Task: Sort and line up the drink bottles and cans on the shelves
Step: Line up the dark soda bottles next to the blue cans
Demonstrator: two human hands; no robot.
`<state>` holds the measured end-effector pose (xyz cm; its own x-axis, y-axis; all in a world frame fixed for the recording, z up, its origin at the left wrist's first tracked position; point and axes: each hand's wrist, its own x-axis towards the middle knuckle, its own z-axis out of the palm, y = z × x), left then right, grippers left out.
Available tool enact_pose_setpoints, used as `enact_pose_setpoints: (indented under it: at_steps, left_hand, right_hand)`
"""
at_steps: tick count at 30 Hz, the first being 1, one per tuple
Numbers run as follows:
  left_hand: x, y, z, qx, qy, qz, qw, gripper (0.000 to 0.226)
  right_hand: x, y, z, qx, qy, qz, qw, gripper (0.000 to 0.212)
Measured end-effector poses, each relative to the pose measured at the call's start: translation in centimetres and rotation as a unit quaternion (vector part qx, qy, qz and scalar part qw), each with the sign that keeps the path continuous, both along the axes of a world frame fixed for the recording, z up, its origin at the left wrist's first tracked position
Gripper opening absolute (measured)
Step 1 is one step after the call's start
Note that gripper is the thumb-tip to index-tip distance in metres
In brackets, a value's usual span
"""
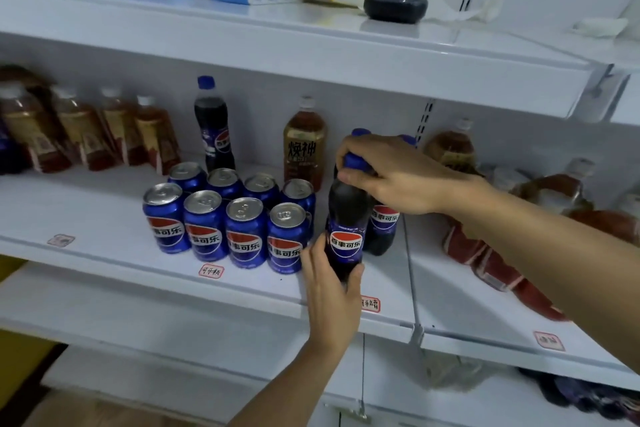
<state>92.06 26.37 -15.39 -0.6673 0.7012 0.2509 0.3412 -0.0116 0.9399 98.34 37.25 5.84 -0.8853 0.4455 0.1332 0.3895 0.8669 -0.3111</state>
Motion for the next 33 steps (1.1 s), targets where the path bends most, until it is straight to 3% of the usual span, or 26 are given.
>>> enact_pose_setpoints:
  at_steps: [11,17,22,24,29,33]
  left_hand:
    - [0.7,1.2,-1.1,-0.025,0.023,0.045,0.998,0.078]
    - [0.8,1.4,-1.6,-0.017,0.032,0.055,0.998,0.076]
    - [0.8,1.6,-1.8,-0.028,0.043,0.060,0.997,0.077]
    - [0.8,1.6,-1.6,-0.037,0.044,0.054,0.997,0.082]
    - [0.7,1.6,-1.5,-0.053,0.056,0.059,0.995,0.082]
    - [0.7,1.5,-1.6,-0.045,0.057,0.058,0.996,0.079]
  right_hand:
    - [0.0,1.4,-0.1,-0.007,0.012,0.021,1.000,0.012]
    - [0.1,2.1,0.8,-0.004,-0.024,0.030,0.999,0.021]
    - [-0.4,4.6,1.9,0.102,0.065,0.012,0.993,0.022]
    - [-1.1,5.8,2.3,0.130,0.044,-0.003,0.990,0.022]
    - [-3.0,7.2,1.9,0.040,-0.106,0.004,0.994,0.027]
    - [-3.2,7.8,1.5,0.029,-0.101,0.020,0.994,0.013]
